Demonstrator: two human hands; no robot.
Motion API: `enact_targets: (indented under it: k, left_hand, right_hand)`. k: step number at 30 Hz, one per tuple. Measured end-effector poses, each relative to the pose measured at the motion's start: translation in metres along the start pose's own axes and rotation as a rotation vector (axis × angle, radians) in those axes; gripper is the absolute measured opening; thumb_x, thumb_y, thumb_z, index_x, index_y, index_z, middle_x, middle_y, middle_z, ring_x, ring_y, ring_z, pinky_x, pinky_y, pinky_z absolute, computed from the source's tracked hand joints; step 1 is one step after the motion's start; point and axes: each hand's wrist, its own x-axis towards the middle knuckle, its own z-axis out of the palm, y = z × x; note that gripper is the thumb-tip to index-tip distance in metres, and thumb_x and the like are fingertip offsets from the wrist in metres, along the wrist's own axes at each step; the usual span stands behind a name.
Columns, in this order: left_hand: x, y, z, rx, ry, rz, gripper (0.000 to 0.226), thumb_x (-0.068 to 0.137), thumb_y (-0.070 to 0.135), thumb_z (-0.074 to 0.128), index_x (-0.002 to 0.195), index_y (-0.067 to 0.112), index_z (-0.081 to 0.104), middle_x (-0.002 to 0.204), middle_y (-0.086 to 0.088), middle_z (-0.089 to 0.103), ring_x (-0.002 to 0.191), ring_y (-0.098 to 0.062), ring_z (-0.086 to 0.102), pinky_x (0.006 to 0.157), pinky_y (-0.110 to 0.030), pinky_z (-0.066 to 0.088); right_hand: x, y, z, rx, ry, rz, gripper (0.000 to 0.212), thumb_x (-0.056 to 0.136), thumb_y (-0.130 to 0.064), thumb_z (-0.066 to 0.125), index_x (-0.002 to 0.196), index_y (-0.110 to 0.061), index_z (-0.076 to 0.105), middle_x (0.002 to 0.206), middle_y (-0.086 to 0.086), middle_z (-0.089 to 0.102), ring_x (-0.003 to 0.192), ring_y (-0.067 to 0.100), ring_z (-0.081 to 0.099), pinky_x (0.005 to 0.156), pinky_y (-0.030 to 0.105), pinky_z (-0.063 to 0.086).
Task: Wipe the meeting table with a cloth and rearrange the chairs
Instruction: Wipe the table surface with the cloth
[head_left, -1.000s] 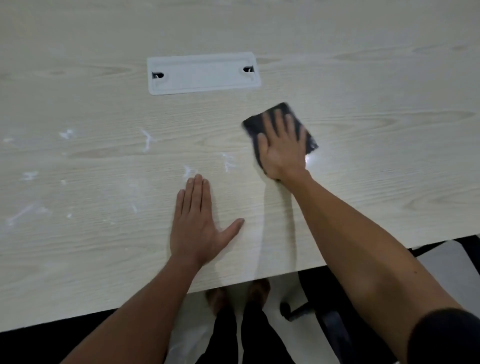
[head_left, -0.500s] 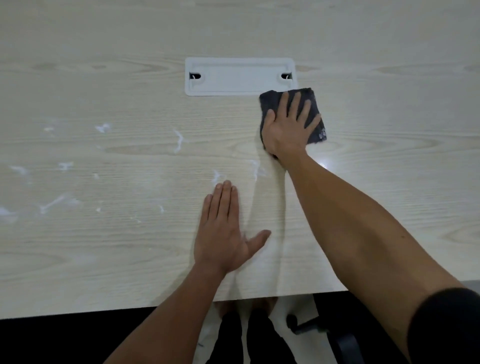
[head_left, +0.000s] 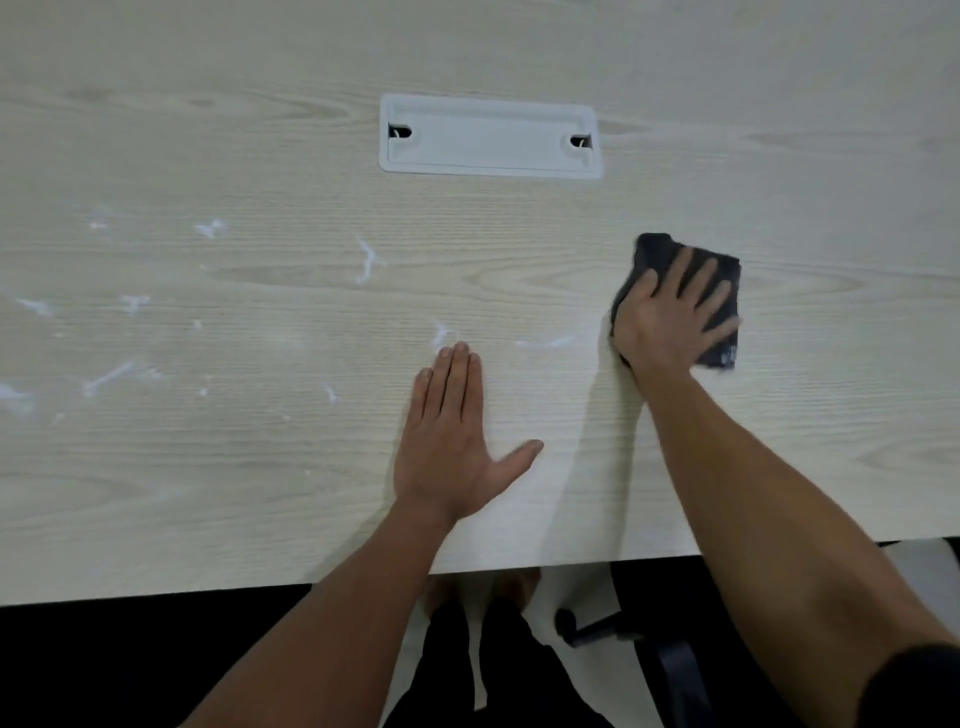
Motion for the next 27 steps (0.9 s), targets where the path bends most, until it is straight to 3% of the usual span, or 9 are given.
enact_targets:
  k: [3,6,10,12,14,16,22,25,27]
  left_hand:
    - [-0.005,-0.006,-0.006,-0.089,0.037,-0.025,0.116,0.087,0.08,0.053,0.163,-0.002,0.022,0.173,-0.018,0.018,0.162,-0.029,0.013,0.13,-0.05,0.019]
    - [-0.012,-0.026,-0.015,-0.046,0.021,-0.083,0.12,0.084,0.083,0.052,0.163,-0.004,0.021,0.173,-0.019,0.018,0.162,-0.031,0.013,0.13,-0.05,0.019]
    - [-0.024,-0.046,-0.021,0.049,-0.061,-0.135,0.125,0.083,0.089,0.042,0.164,-0.002,0.013,0.174,-0.019,0.01,0.163,-0.029,0.006,0.132,-0.047,0.01]
    - [-0.026,-0.045,-0.02,0.055,-0.052,-0.136,0.124,0.084,0.089,0.041,0.164,-0.002,0.013,0.174,-0.018,0.009,0.163,-0.029,0.006,0.133,-0.046,0.008]
    - [-0.026,-0.043,-0.019,0.051,-0.034,-0.133,0.123,0.085,0.087,0.042,0.164,-0.003,0.014,0.174,-0.019,0.009,0.163,-0.03,0.006,0.132,-0.047,0.007]
    - [-0.027,-0.042,-0.019,0.045,-0.029,-0.127,0.122,0.086,0.086,0.044,0.163,-0.004,0.014,0.174,-0.019,0.009,0.163,-0.03,0.006,0.132,-0.047,0.008]
    - [-0.028,-0.042,-0.02,0.03,-0.033,-0.12,0.122,0.087,0.086,0.042,0.164,-0.005,0.012,0.174,-0.02,0.007,0.163,-0.03,0.004,0.132,-0.049,0.01]
    - [-0.027,-0.042,-0.019,0.038,-0.052,-0.127,0.124,0.087,0.087,0.04,0.164,-0.005,0.01,0.174,-0.02,0.005,0.163,-0.029,0.002,0.132,-0.049,0.009]
    - [-0.026,-0.043,-0.018,0.062,-0.071,-0.126,0.124,0.087,0.089,0.037,0.164,-0.005,0.008,0.174,-0.02,0.003,0.163,-0.029,0.0,0.132,-0.049,0.009]
  right_hand:
    - [-0.055,-0.029,0.017,0.038,0.005,0.148,0.069,0.109,-0.051,0.013,0.169,-0.021,-0.004,0.176,0.007,-0.009,0.161,0.034,-0.012,0.122,0.068,-0.014]
    - [-0.082,-0.075,0.033,0.016,-0.02,-0.011,0.07,0.109,-0.05,0.014,0.168,-0.019,-0.004,0.176,0.009,-0.01,0.161,0.036,-0.012,0.121,0.068,-0.016]
    - [-0.083,-0.119,0.045,-0.065,-0.128,-0.604,0.064,0.11,-0.049,0.015,0.169,-0.026,0.003,0.177,0.0,-0.003,0.163,0.027,-0.007,0.126,0.058,-0.015]
    - [-0.074,-0.109,0.041,-0.143,-0.201,-0.947,0.06,0.111,-0.049,0.016,0.169,-0.032,0.009,0.177,-0.004,0.003,0.163,0.024,-0.003,0.128,0.053,-0.011]
    - [-0.055,-0.081,0.032,-0.201,-0.199,-1.113,0.059,0.111,-0.05,0.015,0.168,-0.036,0.013,0.176,-0.007,0.008,0.163,0.022,0.002,0.129,0.051,-0.006]
    - [-0.034,-0.045,0.022,-0.194,-0.12,-0.984,0.06,0.11,-0.052,0.015,0.168,-0.036,0.014,0.176,-0.006,0.011,0.163,0.024,0.005,0.129,0.052,-0.002]
    - [-0.077,-0.003,0.018,0.015,0.005,-0.007,0.067,0.109,-0.05,0.013,0.169,-0.023,-0.001,0.177,0.006,-0.005,0.162,0.033,-0.009,0.124,0.066,-0.008]
    - [-0.116,-0.054,0.041,0.025,0.044,0.028,0.071,0.108,-0.049,0.019,0.169,-0.015,0.003,0.176,0.013,-0.002,0.161,0.039,-0.005,0.122,0.071,-0.005]
    - [-0.127,-0.09,0.054,0.011,0.046,-0.122,0.071,0.108,-0.05,0.022,0.169,-0.015,0.007,0.176,0.014,0.002,0.161,0.039,-0.001,0.123,0.069,-0.007]
